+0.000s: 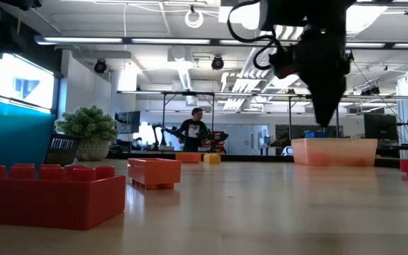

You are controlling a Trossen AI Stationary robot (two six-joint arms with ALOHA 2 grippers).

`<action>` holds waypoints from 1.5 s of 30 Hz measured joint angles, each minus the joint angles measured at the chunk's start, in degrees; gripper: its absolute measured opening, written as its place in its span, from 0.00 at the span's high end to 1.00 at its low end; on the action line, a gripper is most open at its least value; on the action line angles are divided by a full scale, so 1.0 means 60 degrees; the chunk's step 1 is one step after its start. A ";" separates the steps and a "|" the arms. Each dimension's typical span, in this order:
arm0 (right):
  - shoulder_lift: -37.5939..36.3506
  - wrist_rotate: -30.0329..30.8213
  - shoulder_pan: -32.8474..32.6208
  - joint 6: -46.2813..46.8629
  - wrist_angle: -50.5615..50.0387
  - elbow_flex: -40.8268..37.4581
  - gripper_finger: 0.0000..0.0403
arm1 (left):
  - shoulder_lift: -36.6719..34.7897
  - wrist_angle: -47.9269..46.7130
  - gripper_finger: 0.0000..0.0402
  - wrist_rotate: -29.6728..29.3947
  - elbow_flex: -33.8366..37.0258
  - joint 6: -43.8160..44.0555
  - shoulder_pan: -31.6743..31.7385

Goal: Sort & place blocks by color
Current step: Put the red game piece into the blue bin

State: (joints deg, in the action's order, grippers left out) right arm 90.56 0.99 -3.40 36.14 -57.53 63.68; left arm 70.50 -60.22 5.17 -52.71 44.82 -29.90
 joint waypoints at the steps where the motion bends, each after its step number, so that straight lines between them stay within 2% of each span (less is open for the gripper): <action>1: 0.0001 0.0179 -0.0090 0.0051 -0.0345 0.0000 0.52 | 0.0000 0.0001 0.72 0.0069 0.0000 0.0120 -0.0050; 5: 0.0001 0.0662 -0.0443 0.0542 -0.1563 0.0000 0.52 | -0.0003 0.0003 0.72 0.0258 0.0000 0.0425 -0.0182; 8: 0.0001 0.0546 -0.0734 0.1023 -0.2102 0.0000 0.52 | 0.0000 0.0003 0.70 0.0467 0.0000 0.0601 -0.0214; 17: 0.0001 -0.1029 -0.2234 0.2772 -0.2189 0.0000 0.52 | 0.0000 0.0007 0.61 0.0471 0.0000 0.0681 -0.0214; 29: 0.0001 -0.2284 -0.4645 0.5645 -0.1664 0.0000 0.52 | -0.0001 0.0011 0.59 0.0476 0.0000 0.1009 -0.0214; 35: 0.0001 -0.2304 -0.5477 0.6960 -0.0958 0.0000 0.52 | 0.0000 0.0021 0.59 0.0623 0.0000 0.1267 -0.0214; 45: 0.0001 -0.1310 -0.6301 0.8188 0.0408 0.0000 0.52 | 0.0000 0.0069 0.58 0.0598 0.0000 0.1580 -0.0214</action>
State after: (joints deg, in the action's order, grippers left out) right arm 90.56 -6.88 -41.20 85.27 -55.08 63.68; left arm 70.50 -59.81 8.75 -52.71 54.30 -31.18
